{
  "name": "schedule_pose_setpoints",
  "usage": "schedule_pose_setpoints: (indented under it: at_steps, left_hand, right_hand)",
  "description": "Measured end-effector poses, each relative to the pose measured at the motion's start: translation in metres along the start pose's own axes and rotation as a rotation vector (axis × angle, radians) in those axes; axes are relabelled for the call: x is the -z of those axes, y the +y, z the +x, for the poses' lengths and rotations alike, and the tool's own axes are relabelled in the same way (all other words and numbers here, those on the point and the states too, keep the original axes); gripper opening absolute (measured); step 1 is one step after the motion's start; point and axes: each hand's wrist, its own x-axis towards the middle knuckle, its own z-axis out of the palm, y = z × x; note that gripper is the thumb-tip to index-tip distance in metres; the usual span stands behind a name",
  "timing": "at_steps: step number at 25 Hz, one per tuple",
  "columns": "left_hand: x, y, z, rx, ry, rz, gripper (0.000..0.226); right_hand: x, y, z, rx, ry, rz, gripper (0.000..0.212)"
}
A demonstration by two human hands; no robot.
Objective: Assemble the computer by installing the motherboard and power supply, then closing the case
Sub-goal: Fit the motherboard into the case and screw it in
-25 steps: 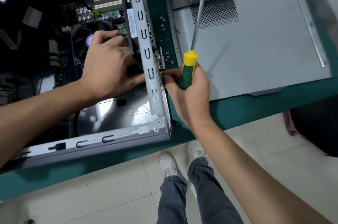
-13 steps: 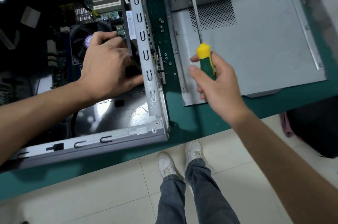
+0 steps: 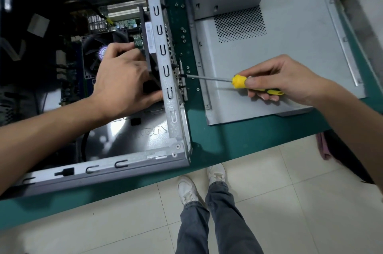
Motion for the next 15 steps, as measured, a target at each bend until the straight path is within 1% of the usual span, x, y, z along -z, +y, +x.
schedule_pose_setpoints:
  at_steps: [2, 7, 15]
  left_hand:
    - [-0.001, 0.000, -0.001, -0.002, 0.008, 0.006, 0.073]
    - [-0.002, -0.001, 0.000, -0.006, 0.016, 0.023, 0.071]
    - [-0.005, -0.002, -0.001, -0.013, 0.040, 0.037, 0.066]
  right_hand:
    - [0.003, -0.001, 0.002, -0.029, -0.038, -0.042, 0.042]
    - [0.007, 0.000, 0.005, -0.047, -0.071, -0.060, 0.058]
    - [0.012, 0.003, 0.005, -0.047, -0.096, -0.080, 0.059]
